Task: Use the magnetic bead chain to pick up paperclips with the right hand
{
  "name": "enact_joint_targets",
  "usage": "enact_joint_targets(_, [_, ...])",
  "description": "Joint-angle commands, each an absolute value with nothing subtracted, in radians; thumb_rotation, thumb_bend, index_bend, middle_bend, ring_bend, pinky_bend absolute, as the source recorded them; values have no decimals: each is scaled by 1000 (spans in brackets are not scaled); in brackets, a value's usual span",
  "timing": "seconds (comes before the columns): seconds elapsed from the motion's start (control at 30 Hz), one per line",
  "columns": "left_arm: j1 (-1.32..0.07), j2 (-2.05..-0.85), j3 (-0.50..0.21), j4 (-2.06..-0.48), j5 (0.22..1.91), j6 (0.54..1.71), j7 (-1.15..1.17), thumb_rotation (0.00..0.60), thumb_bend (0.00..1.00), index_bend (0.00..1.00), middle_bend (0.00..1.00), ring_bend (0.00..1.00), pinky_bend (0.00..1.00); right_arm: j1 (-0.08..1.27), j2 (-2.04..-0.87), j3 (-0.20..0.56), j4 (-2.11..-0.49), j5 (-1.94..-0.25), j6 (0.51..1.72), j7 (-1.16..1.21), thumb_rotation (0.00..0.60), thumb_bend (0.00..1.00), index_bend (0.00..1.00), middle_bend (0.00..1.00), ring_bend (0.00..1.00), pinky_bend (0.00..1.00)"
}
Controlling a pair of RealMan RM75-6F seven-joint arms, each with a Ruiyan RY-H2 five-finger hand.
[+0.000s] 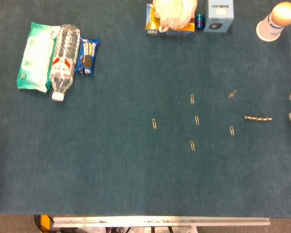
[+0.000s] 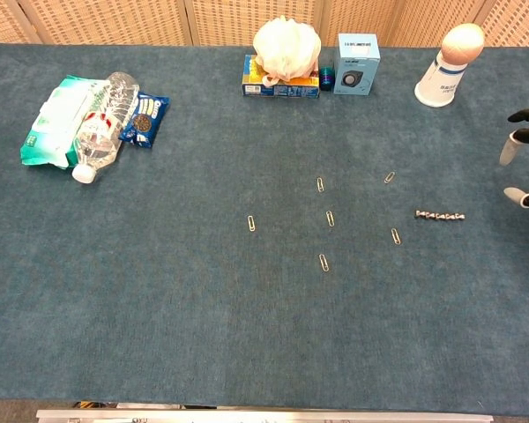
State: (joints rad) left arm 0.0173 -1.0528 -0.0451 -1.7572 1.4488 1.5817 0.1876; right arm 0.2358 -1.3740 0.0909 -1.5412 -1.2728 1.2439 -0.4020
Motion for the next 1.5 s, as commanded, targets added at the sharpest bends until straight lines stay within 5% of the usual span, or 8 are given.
enact_joint_targets(0.03, [18,-1052,-46,-1759,1445,1581,191,600,0,611,451,450,678,239,-1382,86,-1536,-1264,1235,-407,600,209,466,148,65,230])
enact_joint_targets(1.5, [23,-1036,-54,-1769,1422,1579,181,600,0,611,451,450,678,367,-1427,59,-1569,-1002,1082,-675,600,253,506,148,65,230])
